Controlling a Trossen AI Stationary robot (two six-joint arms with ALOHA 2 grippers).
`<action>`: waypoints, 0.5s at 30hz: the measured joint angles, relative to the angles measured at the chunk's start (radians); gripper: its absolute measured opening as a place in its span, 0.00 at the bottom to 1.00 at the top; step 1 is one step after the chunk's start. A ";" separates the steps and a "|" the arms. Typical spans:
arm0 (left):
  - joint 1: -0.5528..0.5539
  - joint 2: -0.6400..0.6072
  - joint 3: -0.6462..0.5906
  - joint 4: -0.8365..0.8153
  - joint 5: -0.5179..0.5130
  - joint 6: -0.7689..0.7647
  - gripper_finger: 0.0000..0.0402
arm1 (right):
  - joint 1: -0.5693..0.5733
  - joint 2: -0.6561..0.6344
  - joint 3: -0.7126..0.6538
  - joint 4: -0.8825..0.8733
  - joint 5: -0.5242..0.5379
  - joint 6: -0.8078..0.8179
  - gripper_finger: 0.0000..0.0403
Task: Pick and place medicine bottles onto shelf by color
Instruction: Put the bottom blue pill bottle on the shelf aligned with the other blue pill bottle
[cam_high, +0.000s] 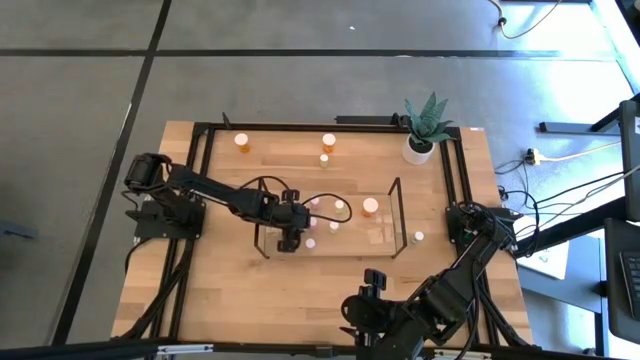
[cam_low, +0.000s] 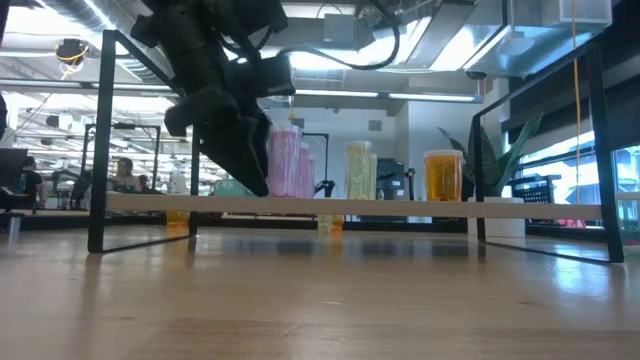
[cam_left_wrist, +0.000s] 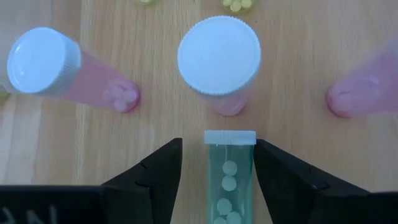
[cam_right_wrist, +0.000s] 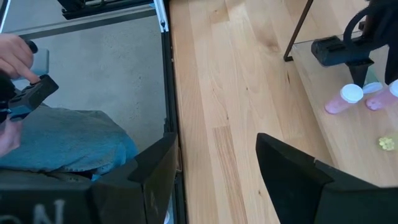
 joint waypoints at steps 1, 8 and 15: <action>0.000 0.008 0.000 0.007 -0.001 0.000 0.47 | 0.000 0.000 0.000 0.000 0.000 0.000 0.54; 0.000 0.028 0.003 0.026 0.011 -0.002 0.47 | 0.000 0.001 0.000 0.018 0.000 -0.001 0.54; 0.000 0.025 0.002 0.028 0.004 -0.002 0.47 | 0.000 0.001 0.000 0.028 0.000 0.000 0.54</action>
